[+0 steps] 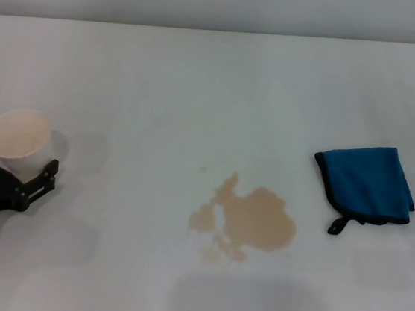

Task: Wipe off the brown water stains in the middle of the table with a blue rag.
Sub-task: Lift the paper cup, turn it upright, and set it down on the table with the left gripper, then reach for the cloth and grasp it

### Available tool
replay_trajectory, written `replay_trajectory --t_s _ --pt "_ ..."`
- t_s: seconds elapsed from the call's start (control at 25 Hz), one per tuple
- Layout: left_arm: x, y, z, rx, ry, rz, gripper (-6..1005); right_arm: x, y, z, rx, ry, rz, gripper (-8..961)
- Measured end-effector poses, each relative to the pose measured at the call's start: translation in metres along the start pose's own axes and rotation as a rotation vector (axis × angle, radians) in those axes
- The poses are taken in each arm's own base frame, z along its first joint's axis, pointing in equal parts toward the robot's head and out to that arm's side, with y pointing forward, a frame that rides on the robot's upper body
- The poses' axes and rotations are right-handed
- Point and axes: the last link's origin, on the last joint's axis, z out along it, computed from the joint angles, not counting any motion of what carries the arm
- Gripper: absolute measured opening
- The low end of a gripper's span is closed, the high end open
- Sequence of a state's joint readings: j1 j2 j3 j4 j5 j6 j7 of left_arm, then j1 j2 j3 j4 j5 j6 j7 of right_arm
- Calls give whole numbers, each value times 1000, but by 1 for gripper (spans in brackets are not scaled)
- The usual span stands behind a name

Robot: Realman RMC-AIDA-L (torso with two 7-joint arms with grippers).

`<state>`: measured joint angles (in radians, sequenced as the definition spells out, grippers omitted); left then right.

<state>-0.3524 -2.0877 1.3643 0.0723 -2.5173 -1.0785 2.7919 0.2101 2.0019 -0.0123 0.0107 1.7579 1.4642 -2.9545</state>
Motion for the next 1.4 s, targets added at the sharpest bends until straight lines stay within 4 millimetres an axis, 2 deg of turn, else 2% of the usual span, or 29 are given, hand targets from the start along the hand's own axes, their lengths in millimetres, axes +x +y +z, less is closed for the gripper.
replay_trajectory --t_s 0.44,0.84,1.08,1.28,1.4 --pt "-7 7 -29 0 65 -35 877 0 0 0 -2 -2 0 826" --pt "-25 15 -63 29 53 -86 877 1 -1 -6 2 6 -1 826" --pt "-22 17 -77 38 109 -98 878 6 -2 -14 2 32 38 826" --pt "-17 13 -82 70 157 -112 878 5 -27 -28 1 63 234 826" --pt "-17 10 -83 96 165 -130 877 0 -44 -28 -41 104 365 826"
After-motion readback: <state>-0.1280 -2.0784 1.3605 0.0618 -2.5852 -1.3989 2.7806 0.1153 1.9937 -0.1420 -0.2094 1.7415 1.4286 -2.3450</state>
